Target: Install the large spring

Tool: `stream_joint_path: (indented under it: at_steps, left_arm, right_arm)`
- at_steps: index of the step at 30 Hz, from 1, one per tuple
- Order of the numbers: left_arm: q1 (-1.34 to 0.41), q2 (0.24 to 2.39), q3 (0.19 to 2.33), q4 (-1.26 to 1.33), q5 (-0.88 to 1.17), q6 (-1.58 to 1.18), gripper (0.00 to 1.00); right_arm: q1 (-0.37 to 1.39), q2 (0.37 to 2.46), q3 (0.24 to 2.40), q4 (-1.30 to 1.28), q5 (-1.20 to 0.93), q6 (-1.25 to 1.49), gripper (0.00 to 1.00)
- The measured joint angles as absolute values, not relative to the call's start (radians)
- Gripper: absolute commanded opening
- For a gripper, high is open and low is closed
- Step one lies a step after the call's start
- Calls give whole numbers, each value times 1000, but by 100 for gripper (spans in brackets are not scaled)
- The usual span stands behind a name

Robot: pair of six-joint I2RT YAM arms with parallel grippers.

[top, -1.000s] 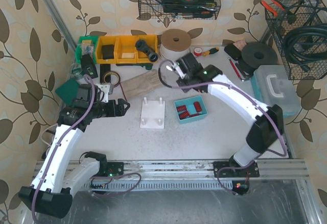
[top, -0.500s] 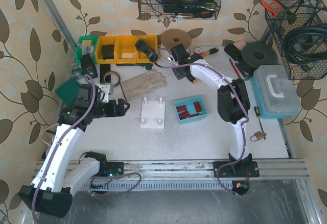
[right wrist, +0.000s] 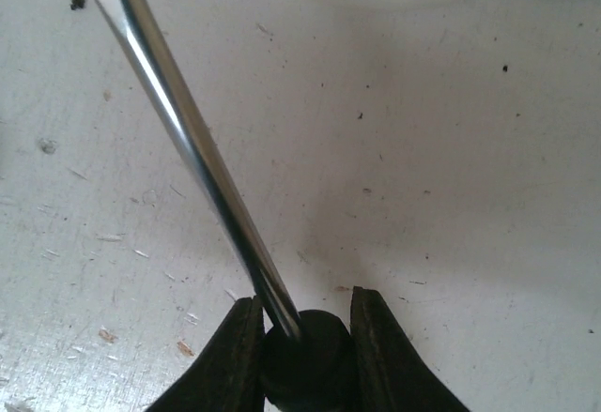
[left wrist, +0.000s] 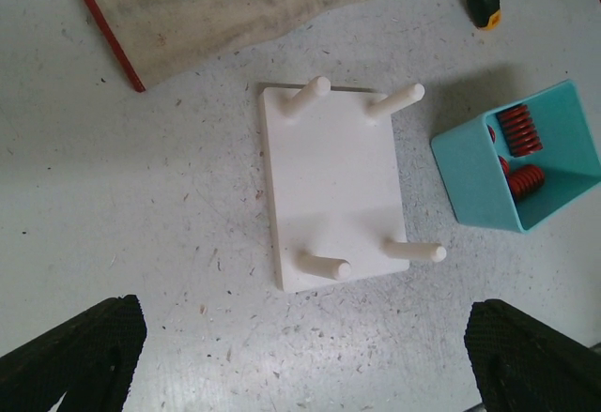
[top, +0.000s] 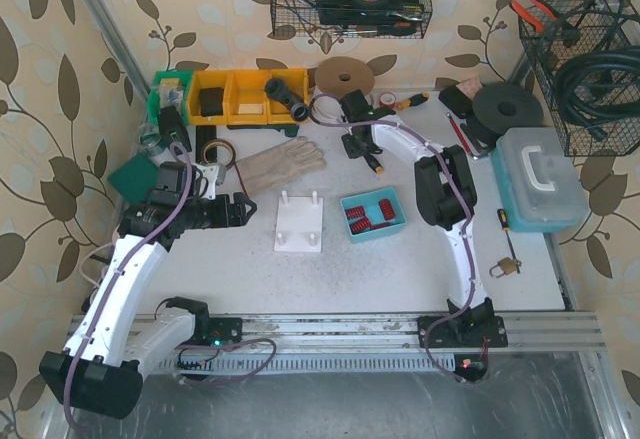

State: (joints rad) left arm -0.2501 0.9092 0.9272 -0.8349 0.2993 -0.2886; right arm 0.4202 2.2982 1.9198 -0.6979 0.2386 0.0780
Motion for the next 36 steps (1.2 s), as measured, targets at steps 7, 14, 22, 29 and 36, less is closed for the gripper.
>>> stream_joint_path:
  at_steps: [7, 14, 22, 29, 36]
  left_arm:
    - [-250, 913, 927, -834, 316, -289, 96]
    - [-250, 923, 927, -834, 316, -289, 95]
    - [-250, 922, 927, -835, 315, -289, 95]
    - [-250, 922, 927, -835, 314, -289, 95]
    - [-250, 910, 927, -835, 312, -289, 95]
  right_arm:
    - [396, 2334, 1987, -728, 193, 105, 0]
    - [401, 2375, 2031, -752, 175, 108, 0]
    - [423, 2403, 2076, -777, 144, 100, 40]
    - [422, 2402, 2069, -775, 114, 102, 66]
    - [421, 2232, 1816, -712, 96, 146, 66]
